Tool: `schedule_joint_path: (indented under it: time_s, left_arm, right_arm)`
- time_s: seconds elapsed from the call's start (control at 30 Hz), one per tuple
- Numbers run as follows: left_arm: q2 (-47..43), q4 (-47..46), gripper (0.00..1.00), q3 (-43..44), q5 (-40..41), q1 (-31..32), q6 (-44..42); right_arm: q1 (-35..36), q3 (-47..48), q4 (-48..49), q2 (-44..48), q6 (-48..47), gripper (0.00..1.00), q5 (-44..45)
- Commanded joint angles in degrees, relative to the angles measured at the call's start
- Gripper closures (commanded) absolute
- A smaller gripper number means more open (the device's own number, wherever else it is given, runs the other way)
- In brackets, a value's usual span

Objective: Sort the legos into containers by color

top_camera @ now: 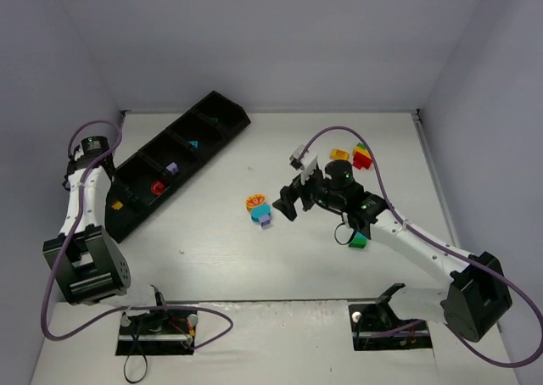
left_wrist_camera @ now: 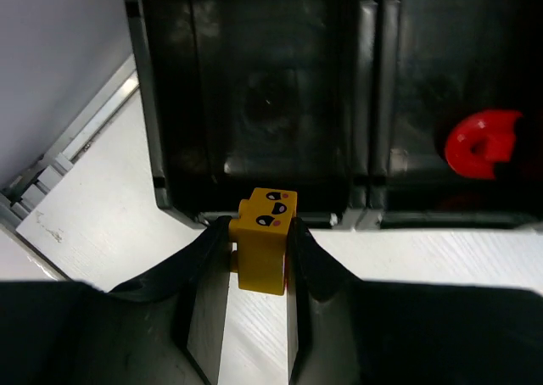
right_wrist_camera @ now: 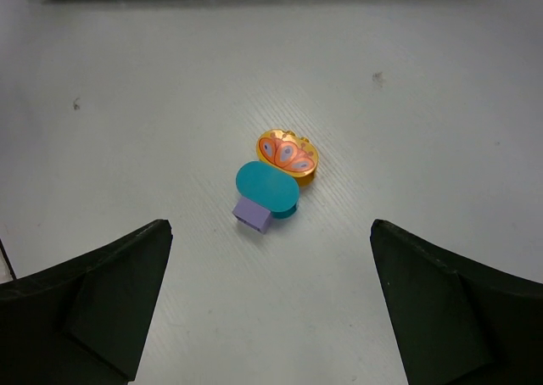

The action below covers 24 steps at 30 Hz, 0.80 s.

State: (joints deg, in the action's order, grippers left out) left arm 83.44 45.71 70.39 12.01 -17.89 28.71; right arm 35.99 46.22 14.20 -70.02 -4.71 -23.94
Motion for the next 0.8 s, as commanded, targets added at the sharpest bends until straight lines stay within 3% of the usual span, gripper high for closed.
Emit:
schedule_joint_path:
  time_s: [0.0,0.27,0.3,0.33,0.5,0.77]
  left_arm:
    - [1.28,-3.43,1.00,2.56,4.95,-1.96,2.40]
    - [5.86,-4.84,0.90,3.52,6.54,-2.50,4.51]
    - [6.29,-5.11,0.85,3.26,6.36,-2.59,4.51]
    - [6.38,-5.20,0.73,3.26,6.36,-2.59,4.51]
    - [6.47,-6.25,0.51,2.56,6.09,-2.50,4.60]
    - [4.55,-7.83,0.44,2.47,2.07,-2.41,4.43]
  right_arm:
    - [-0.74,0.10,1.98,2.43,0.58,0.00,0.30]
    - [-2.67,-0.34,0.57,4.19,0.93,0.00,0.74]
    - [-2.94,-0.51,0.57,4.45,1.10,0.00,1.00]
    - [-3.20,-0.77,0.48,4.89,1.45,0.00,1.18]
    - [-5.22,-0.78,-0.22,5.33,2.95,0.00,1.18]
    - [-8.91,-1.13,-0.75,6.47,7.34,0.00,4.33]
